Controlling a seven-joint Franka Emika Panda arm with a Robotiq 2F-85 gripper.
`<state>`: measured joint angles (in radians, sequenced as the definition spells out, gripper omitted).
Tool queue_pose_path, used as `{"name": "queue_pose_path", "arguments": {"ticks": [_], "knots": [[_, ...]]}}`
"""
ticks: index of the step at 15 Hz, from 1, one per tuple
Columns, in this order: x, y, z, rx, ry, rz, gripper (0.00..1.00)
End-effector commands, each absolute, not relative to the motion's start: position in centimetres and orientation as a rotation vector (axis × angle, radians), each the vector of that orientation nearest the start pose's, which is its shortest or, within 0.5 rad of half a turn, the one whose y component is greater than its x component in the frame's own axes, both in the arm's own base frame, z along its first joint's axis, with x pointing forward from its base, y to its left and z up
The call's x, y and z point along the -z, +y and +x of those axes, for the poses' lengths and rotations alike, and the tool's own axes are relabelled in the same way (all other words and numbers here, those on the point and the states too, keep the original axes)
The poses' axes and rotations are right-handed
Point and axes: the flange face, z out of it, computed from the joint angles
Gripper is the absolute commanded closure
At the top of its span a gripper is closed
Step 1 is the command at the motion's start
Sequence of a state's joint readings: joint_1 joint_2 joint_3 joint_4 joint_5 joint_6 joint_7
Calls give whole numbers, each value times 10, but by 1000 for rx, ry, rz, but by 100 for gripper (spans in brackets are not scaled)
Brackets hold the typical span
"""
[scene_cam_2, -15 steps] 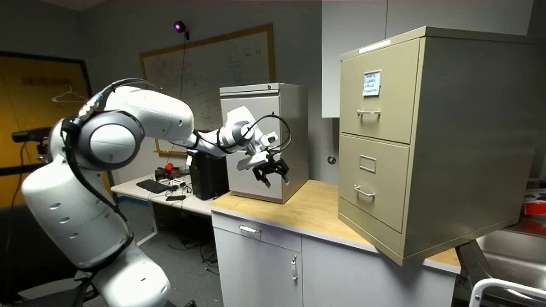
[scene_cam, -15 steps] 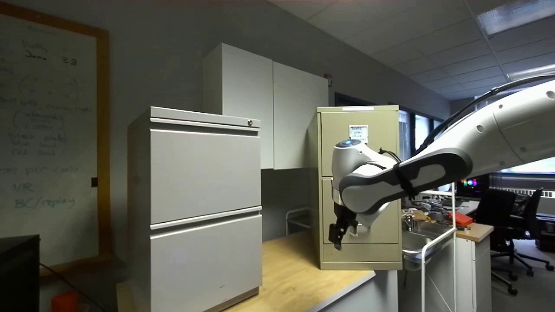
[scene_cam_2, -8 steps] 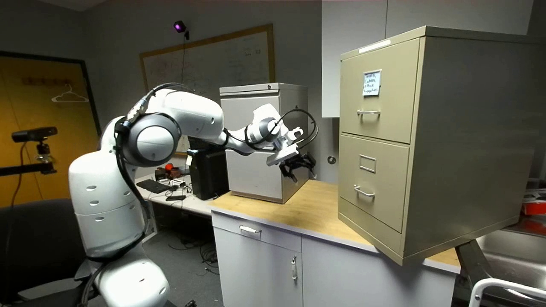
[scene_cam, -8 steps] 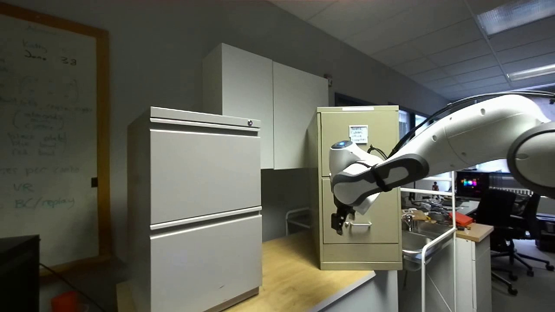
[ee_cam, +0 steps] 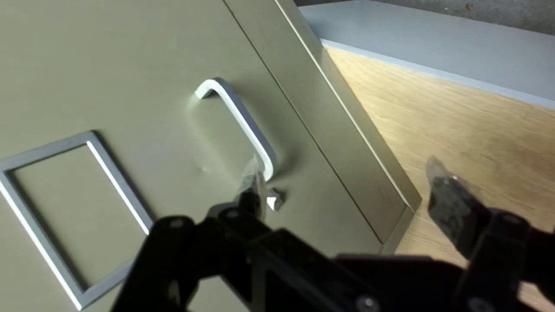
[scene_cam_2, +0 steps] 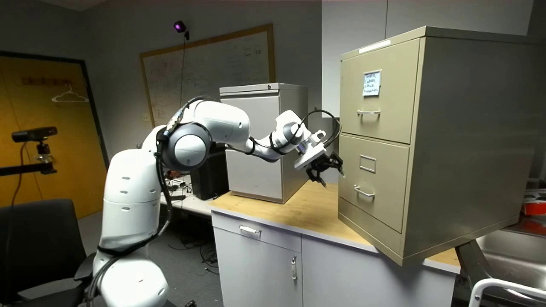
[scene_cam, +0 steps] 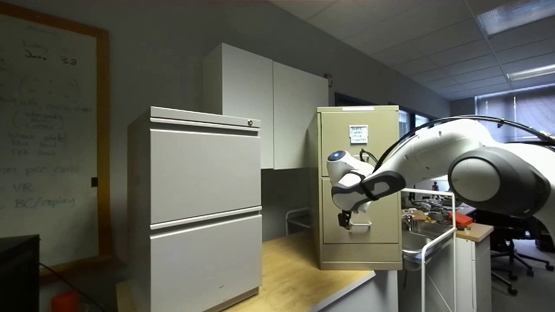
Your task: Open the bottom drawer of the file cabinet
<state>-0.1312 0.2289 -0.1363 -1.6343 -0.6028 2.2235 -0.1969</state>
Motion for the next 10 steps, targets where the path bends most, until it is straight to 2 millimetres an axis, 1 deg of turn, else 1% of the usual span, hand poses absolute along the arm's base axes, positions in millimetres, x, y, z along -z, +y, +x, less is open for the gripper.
{"name": "queue_pose_path", "arguments": {"ticks": [1,3,7,10], "knots": [[-526,-215,664,-245,311,2422,0],[-521,-225,674,-245,315,2417,0],[-513,-239,694,-260,325,2404,0],[-503,-246,703,-258,324,2416,0]]}}
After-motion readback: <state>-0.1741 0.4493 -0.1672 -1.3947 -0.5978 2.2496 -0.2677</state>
